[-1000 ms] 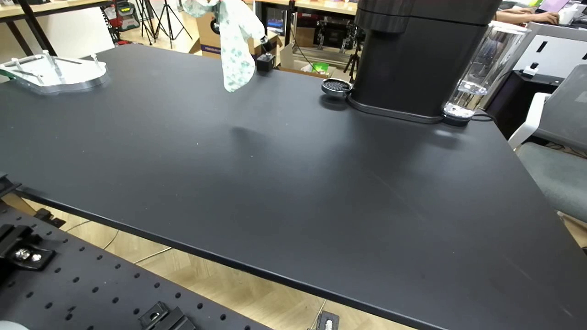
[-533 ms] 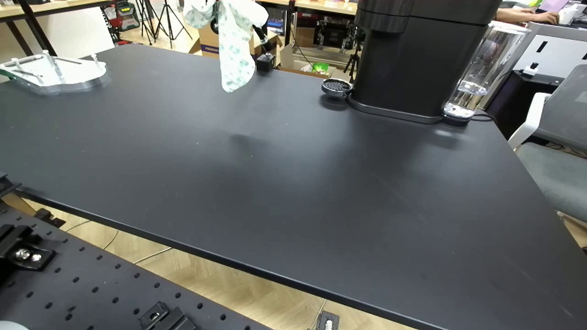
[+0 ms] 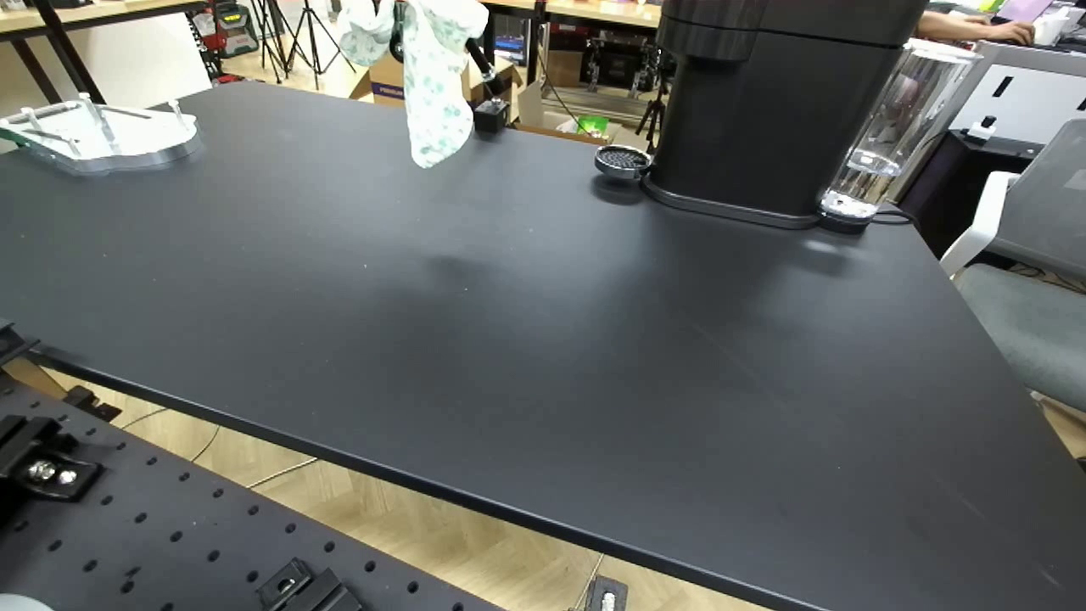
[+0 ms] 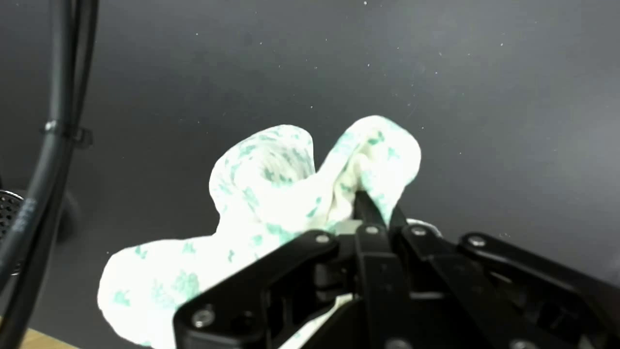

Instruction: Put the white towel on top of the black bar

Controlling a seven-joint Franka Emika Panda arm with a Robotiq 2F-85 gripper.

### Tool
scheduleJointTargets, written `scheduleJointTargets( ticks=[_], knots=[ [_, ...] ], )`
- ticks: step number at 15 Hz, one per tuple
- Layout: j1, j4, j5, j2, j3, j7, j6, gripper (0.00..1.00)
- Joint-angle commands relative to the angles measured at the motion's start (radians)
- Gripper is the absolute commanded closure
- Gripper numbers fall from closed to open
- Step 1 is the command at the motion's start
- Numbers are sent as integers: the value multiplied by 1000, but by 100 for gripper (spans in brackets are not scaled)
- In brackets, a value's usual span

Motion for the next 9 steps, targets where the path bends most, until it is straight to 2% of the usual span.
scheduleJointTargets(
  ticks=[1, 8, 9],
  knots=[
    [4, 42, 2, 22, 1, -3, -42, 99],
    [9, 53, 2, 32, 3, -3, -47, 99],
    [9, 56, 3, 32, 4, -5, -52, 71]
  ],
)
